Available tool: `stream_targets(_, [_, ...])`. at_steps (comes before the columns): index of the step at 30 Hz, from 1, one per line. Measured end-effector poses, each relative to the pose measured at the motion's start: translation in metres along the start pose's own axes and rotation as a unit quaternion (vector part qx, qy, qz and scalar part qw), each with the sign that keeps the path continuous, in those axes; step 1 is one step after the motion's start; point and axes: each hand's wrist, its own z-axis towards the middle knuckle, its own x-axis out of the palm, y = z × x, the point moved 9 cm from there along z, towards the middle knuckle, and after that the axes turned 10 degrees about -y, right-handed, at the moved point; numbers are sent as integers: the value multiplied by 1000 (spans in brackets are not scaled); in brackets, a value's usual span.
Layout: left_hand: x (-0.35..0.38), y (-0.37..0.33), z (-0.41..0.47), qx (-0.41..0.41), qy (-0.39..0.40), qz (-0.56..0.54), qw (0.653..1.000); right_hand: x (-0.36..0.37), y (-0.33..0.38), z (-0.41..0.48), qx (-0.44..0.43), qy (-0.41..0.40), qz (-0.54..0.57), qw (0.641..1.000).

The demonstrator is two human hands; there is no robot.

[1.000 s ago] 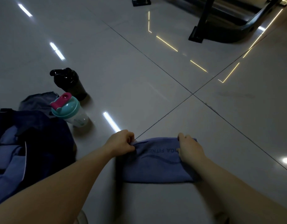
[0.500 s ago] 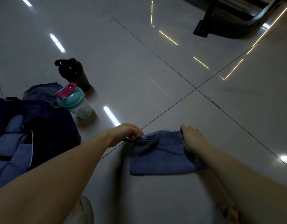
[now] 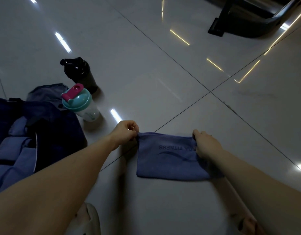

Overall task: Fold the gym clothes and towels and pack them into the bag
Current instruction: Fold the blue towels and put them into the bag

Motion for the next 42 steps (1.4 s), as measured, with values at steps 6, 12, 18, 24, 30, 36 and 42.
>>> stream_targets(6, [0, 24, 9, -20, -100, 5, 995, 4, -3, 3, -2, 4, -3, 1000])
stream_targets(12, [6, 34, 5, -76, -110, 4, 991, 4, -2, 6, -4, 14, -2, 1000])
stream_targets(18, [29, 34, -1, -145, -69, -13, 987, 2, -2, 5, -8, 10, -7, 1000])
stream_targets(24, [32, 22, -2, -69, -28, 158, 985, 4, -3, 8, -7, 15, -2, 1000])
stream_targets(30, [25, -7, -18, 98, -111, 171, 974, 5, -2, 8, -7, 17, 7, 1000])
stream_targets(36, [34, -1, -1, 103, -51, 174, 978, 5, -3, 7, -5, 21, 6, 1000])
stream_targets(42, [24, 11, 11, 69, -58, 260, 961, 6, -4, 9, -10, 21, 2, 1000])
